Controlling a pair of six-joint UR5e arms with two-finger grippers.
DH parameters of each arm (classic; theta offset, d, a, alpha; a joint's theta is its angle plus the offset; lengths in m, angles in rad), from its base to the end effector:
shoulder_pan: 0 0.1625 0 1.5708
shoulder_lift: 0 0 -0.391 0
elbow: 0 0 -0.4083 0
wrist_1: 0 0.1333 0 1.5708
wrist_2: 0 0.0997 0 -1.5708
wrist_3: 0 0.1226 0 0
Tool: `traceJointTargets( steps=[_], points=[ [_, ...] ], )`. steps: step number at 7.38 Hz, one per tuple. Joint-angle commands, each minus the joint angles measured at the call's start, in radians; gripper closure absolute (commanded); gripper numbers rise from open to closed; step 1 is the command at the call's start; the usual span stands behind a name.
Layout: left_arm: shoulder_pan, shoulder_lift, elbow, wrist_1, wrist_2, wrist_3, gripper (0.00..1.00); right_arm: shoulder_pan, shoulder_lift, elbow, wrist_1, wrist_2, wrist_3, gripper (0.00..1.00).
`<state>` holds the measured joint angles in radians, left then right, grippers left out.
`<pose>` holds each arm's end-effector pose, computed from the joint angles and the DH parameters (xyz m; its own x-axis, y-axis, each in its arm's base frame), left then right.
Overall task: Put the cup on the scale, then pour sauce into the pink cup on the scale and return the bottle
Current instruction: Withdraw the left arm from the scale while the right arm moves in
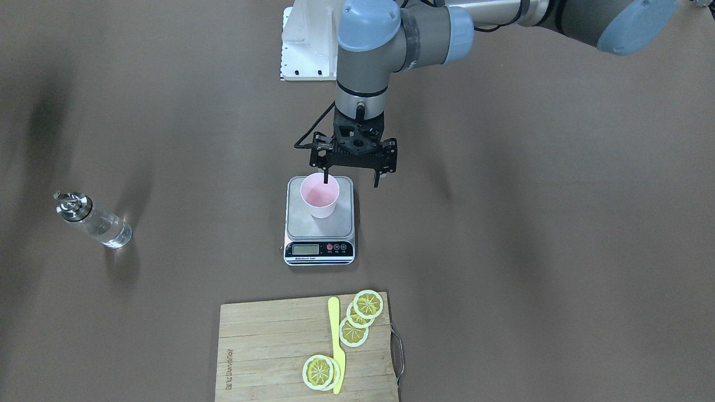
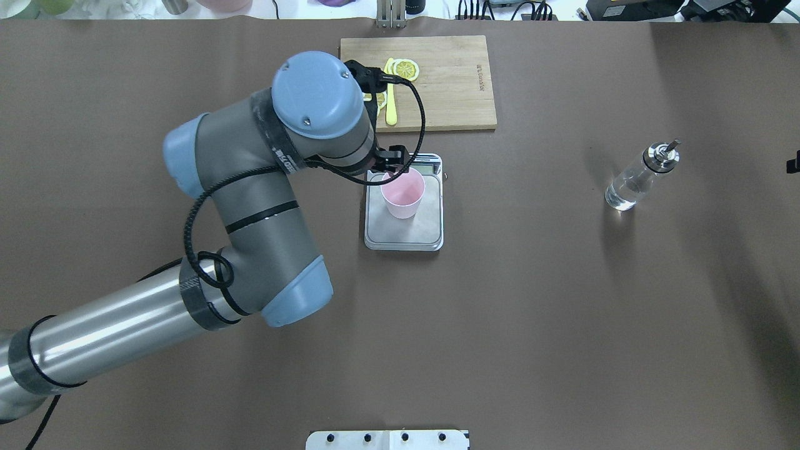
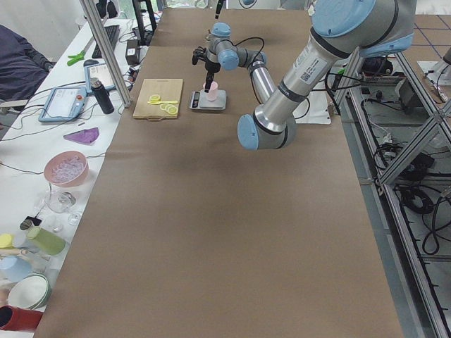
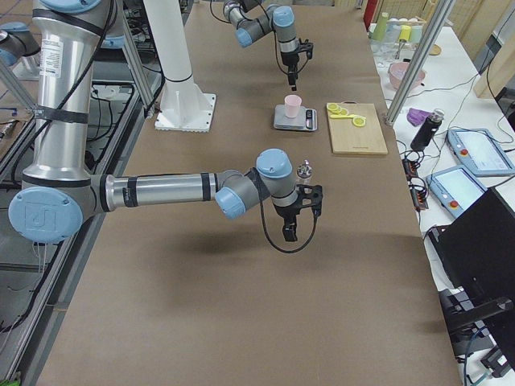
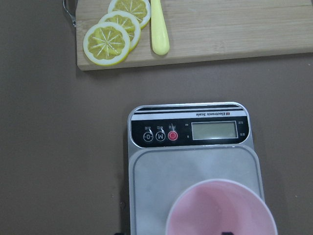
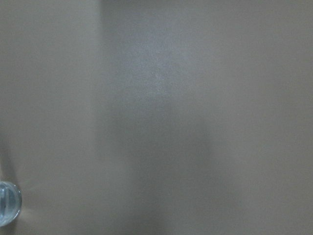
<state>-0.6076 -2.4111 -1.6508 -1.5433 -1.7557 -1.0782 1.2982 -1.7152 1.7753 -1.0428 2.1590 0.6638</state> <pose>0.5073 -0.4876 0.0964 0.6635 0.1048 -0.7408 0.1473 0.9524 0.2667 -0.0693 -0.4903 0.5545 0.7038 0.0837 0.7054 -0.2661 0.9518 0.1525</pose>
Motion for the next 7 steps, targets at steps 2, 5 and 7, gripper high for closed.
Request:
traceJointTargets(
  steps=[2, 5, 7],
  points=[
    [-0.163, 0.158, -0.171, 0.095, -0.074, 0.307, 0.01, -0.051, 0.0, -0.001, 0.16, -0.001, -0.006, 0.0],
    [-0.389, 0.341, -0.187, 0.077, -0.205, 0.733, 0.01, -0.075, -0.012, -0.011, 0.409, 0.004, -0.013, 0.0],
    [-0.522, 0.455, -0.181, 0.075, -0.27, 0.977, 0.01, -0.123, -0.04, -0.011, 0.474, -0.002, 0.005, 0.0]
  ],
)
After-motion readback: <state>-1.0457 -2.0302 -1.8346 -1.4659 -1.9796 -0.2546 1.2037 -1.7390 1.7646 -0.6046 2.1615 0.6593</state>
